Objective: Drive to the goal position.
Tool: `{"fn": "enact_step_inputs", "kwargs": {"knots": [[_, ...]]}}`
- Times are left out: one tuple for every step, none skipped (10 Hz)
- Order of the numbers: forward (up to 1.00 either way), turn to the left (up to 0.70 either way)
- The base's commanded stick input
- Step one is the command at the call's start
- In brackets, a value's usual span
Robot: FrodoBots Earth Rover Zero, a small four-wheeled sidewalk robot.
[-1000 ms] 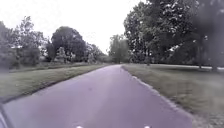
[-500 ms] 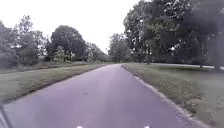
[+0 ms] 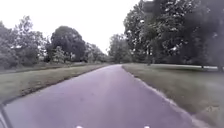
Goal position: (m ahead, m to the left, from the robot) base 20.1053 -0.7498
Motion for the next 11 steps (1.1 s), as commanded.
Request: {"fn": "enact_step_inputs", "kwargs": {"knots": [[0.7,0.0],[0.7,0.01],[0.7,0.01],[0.7,0.01],[0.7,0.01],[0.7,0.01],[0.7,0.01],[0.7,0.01],[0.7,0.01],[0.7,0.01],[0.7,0.03]]}}
